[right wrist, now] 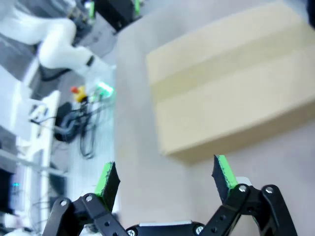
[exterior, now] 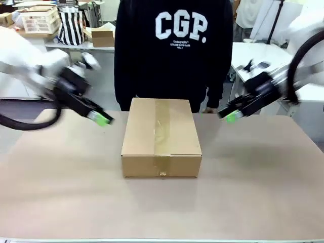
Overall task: Pack the gift set into the box.
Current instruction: Press and hold the closed box until the human finishes sealing it.
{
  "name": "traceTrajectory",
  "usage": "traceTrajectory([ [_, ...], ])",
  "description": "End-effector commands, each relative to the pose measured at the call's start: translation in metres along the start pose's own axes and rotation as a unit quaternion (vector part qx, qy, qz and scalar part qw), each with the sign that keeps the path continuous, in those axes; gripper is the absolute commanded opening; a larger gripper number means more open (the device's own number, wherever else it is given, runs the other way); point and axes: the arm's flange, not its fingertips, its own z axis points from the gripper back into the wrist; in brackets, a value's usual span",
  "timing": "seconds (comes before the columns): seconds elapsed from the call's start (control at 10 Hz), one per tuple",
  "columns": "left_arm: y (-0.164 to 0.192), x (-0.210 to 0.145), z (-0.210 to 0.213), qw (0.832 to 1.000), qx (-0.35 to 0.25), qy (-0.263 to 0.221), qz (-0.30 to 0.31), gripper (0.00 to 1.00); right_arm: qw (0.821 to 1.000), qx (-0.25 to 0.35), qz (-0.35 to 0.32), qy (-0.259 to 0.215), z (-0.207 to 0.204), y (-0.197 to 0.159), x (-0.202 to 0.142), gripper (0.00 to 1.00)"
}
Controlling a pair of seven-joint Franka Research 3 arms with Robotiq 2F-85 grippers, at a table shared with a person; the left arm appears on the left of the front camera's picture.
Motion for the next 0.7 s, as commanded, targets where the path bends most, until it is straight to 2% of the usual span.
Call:
traceTrajectory([
  [0.0,-0.031,-0.023,0.051,0.995,-0.034,-0.037,0.081,1.0,0.992,0.043,-0.116,-0.012,0.07,0.021,-0.031,1.0],
  [0.1,-0.045,-0.047,0.074,0.989,-0.059,-0.078,0.115,1.0,0.983,0.028,-0.172,-0.059,0.108,0.033,-0.066,1.0],
  [0.2,-0.05,-0.075,0.096,0.975,-0.049,-0.128,0.173,1.0,0.965,-0.007,-0.23,-0.129,0.136,0.038,-0.103,1.0],
  [0.3,-0.05,-0.106,0.111,0.965,-0.057,-0.156,0.204,1.0,0.939,-0.048,-0.273,-0.204,0.155,0.039,-0.138,1.0],
  [0.4,-0.046,-0.127,0.116,0.96,-0.042,-0.19,0.203,1.0,0.927,-0.106,-0.233,-0.273,0.165,0.036,-0.157,1.0],
  [0.5,-0.054,-0.086,0.106,0.978,-0.057,-0.113,0.166,1.0,0.967,-0.007,-0.228,-0.111,0.151,0.044,-0.125,1.0],
  [0.6,-0.054,-0.086,0.106,0.978,-0.057,-0.113,0.166,1.0,0.967,-0.007,-0.228,-0.111,0.151,0.044,-0.125,1.0],
])
